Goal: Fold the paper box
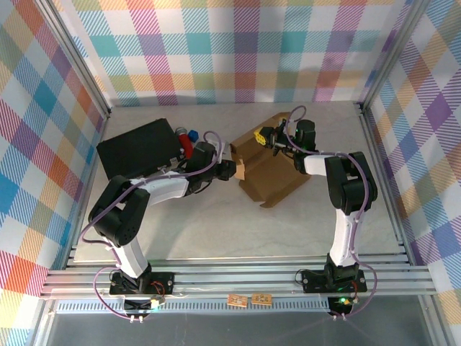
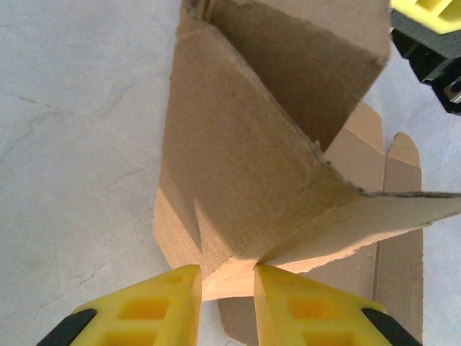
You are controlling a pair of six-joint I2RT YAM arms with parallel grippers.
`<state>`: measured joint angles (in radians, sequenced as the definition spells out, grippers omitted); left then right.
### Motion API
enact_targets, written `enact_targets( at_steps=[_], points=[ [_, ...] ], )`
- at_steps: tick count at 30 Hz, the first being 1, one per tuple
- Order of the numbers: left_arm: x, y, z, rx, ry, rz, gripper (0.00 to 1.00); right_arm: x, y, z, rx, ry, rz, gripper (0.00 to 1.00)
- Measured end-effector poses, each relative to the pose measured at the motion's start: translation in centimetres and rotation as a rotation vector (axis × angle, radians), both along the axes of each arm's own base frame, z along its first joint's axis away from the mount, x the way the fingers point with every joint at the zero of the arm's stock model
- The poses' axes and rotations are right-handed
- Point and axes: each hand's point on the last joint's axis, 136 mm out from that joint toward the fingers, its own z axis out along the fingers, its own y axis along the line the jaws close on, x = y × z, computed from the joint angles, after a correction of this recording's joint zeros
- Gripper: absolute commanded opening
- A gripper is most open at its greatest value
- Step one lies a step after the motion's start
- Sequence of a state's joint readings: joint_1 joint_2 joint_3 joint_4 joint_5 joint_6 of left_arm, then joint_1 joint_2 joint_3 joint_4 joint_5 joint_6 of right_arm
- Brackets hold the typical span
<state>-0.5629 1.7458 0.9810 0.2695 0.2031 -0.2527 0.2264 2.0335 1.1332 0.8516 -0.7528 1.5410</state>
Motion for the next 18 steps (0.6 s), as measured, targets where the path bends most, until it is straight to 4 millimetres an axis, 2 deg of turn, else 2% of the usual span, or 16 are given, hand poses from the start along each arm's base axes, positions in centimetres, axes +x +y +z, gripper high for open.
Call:
enact_targets(
  at_steps=[6,13,18],
  points=[
    [0.5,-0.8,0.3,-0.014,-0.027,-0.016,0.3,0.4,-0.1,0.6,0.004,-0.014,0.002,0.0],
    [0.7,-1.6,-0.3,-0.021,-0.039,-0.026,0.37,0.3,-0.1,0.4,0.001,0.0,0.004,0.0],
    [1.1,-1.9,0.0,-0.035,-0.068,-0.03,0.42,0.3,-0.1,0.4,0.001,0.003,0.004,0.0]
  ],
)
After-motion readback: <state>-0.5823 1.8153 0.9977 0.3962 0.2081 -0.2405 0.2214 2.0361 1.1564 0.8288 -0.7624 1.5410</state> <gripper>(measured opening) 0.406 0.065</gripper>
